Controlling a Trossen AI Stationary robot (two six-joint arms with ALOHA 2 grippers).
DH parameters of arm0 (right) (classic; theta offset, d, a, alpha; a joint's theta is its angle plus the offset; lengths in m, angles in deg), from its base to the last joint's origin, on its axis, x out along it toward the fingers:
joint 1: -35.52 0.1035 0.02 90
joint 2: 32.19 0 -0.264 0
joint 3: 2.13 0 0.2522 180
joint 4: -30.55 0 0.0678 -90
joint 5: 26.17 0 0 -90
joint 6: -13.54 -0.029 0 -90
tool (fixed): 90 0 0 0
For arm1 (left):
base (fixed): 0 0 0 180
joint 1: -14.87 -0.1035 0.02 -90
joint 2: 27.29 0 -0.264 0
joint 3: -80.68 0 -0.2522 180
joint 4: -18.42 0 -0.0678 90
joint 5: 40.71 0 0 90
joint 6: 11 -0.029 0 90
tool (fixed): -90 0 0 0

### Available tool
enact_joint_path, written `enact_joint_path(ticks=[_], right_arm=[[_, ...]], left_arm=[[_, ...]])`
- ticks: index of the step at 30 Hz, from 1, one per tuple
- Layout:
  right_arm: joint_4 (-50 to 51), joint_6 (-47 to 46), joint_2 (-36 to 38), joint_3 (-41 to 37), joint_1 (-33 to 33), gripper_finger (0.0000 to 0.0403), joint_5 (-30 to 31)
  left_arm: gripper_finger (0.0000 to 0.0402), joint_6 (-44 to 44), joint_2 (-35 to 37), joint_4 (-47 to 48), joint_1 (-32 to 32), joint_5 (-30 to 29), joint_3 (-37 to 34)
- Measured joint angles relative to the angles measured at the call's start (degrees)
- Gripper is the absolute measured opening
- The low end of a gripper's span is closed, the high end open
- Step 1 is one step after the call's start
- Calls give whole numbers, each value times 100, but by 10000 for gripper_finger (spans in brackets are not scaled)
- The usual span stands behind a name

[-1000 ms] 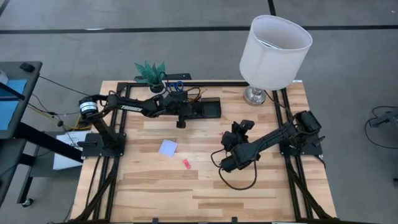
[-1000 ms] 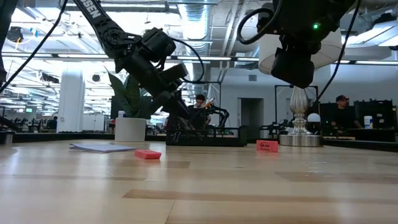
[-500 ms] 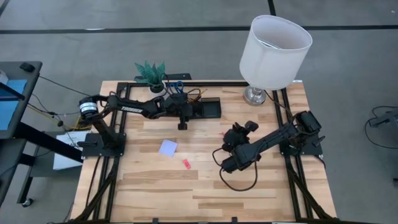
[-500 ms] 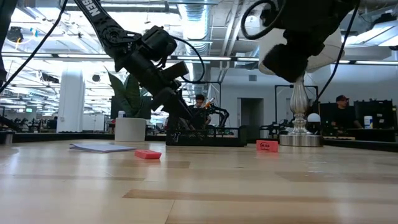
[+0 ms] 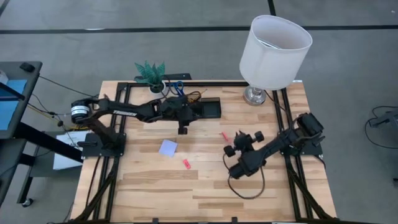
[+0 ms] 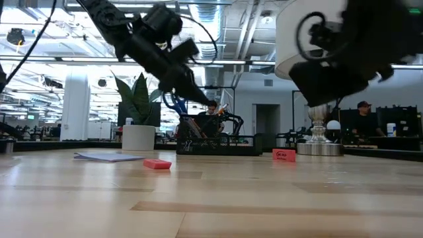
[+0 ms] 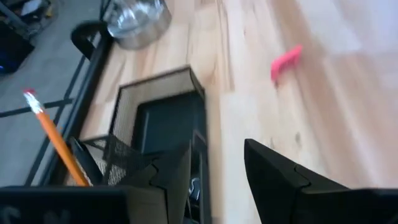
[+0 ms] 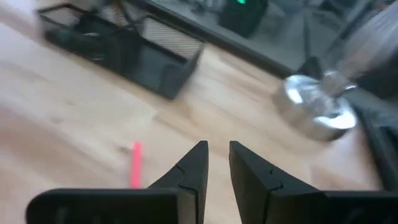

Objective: Pick and place office supplies into organizer
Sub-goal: Put the right pink eraser into the desk organizer

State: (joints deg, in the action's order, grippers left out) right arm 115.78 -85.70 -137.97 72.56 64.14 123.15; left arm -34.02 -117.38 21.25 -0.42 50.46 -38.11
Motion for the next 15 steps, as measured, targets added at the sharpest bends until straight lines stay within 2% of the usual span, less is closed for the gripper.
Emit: enact_joint_path(ticks=[6, 11, 15], right_arm=[[-955, 259, 0, -540, 394, 59, 771], [-1225, 172, 2, -832, 527, 59, 833], [-1497, 224, 2, -937, 542, 63, 814]], left_arm=[[142, 457, 586, 120, 157, 3, -77], [142, 554, 874, 286, 380, 141, -79], [142, 551, 957, 316, 543, 21, -79]])
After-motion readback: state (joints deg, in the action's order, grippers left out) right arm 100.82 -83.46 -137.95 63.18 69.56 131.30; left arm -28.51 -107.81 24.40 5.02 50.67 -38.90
